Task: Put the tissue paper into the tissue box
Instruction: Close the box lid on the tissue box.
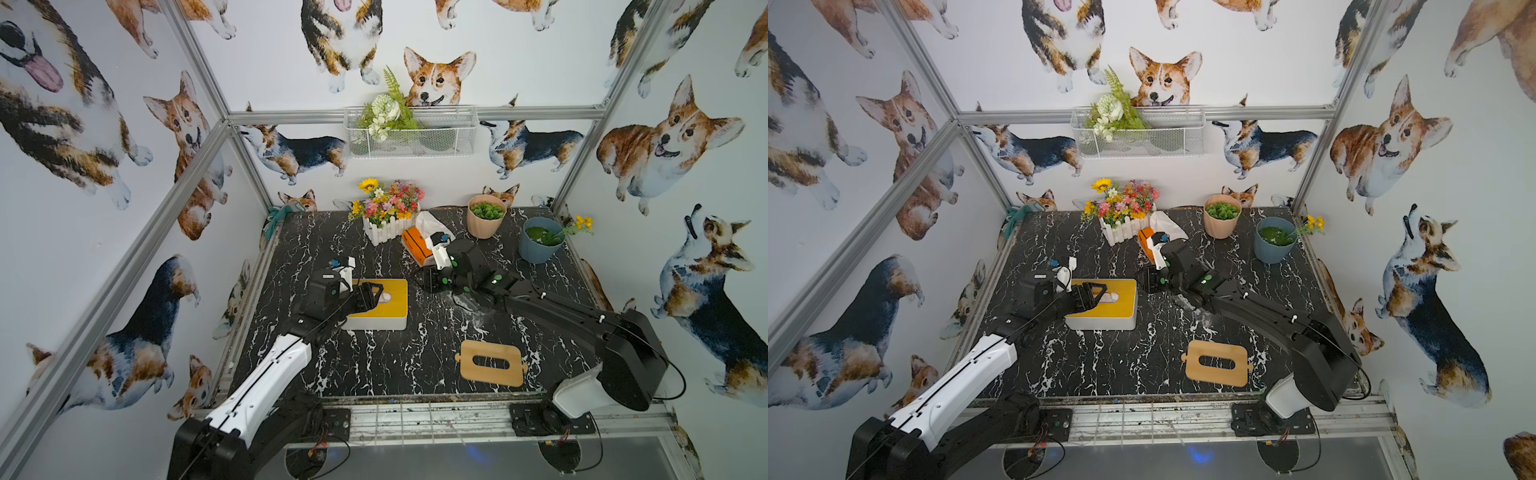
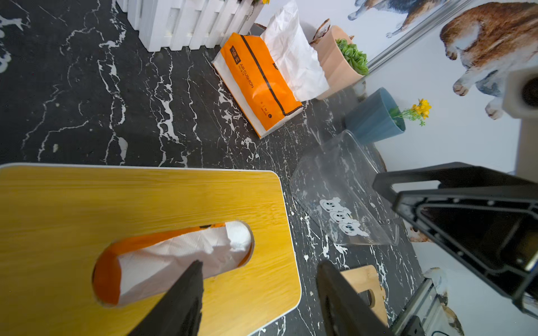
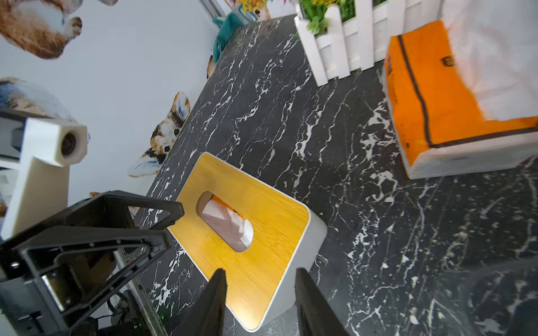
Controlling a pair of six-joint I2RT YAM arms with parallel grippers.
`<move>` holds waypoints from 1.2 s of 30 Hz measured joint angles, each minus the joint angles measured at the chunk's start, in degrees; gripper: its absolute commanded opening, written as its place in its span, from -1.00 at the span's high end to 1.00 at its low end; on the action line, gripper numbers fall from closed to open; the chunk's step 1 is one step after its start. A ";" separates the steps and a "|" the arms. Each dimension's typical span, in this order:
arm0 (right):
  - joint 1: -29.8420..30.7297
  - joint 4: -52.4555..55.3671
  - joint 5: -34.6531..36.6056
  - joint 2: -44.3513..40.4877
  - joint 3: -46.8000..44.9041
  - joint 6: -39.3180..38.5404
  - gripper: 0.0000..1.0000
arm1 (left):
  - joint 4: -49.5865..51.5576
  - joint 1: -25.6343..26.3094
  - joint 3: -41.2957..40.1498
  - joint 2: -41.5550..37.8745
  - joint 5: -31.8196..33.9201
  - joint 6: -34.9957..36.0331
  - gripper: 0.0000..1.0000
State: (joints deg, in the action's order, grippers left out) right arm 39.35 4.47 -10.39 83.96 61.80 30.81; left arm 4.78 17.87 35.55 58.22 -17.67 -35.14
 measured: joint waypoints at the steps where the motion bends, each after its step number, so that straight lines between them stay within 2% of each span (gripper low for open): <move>1: -0.37 -0.22 -0.15 -0.74 -0.70 0.48 0.15 | -0.04 0.48 0.20 0.81 0.79 -0.61 -0.29; 6: -1.88 -1.25 -0.83 -4.35 -3.76 1.62 0.14 | 0.24 3.50 3.56 6.23 1.92 -2.73 -0.25; 10: -2.29 -1.25 -0.87 -5.53 -5.38 1.64 0.14 | 1.60 5.51 8.13 11.65 2.47 -3.63 -0.14; 15: -2.80 -1.22 -1.64 -6.23 -6.75 1.66 0.14 | 5.33 7.78 12.81 17.18 4.20 -2.73 -0.10; 24: -3.76 -1.22 -1.68 -7.56 -8.37 1.64 0.13 | 10.05 8.35 13.11 16.81 8.92 -2.47 -0.08; 31: -3.89 -1.22 -1.68 -7.58 -8.68 1.64 0.13 | 10.49 8.46 12.24 18.32 9.75 -2.49 0.00; 36: -3.89 -1.22 -1.73 -7.58 -8.76 1.66 0.13 | 10.43 8.50 12.04 18.86 9.75 -2.49 0.13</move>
State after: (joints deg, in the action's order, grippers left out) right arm 35.46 3.25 -12.12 76.38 53.04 32.47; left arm 15.20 26.37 47.59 77.08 -7.92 -37.63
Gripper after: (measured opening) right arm 0.437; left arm 0.449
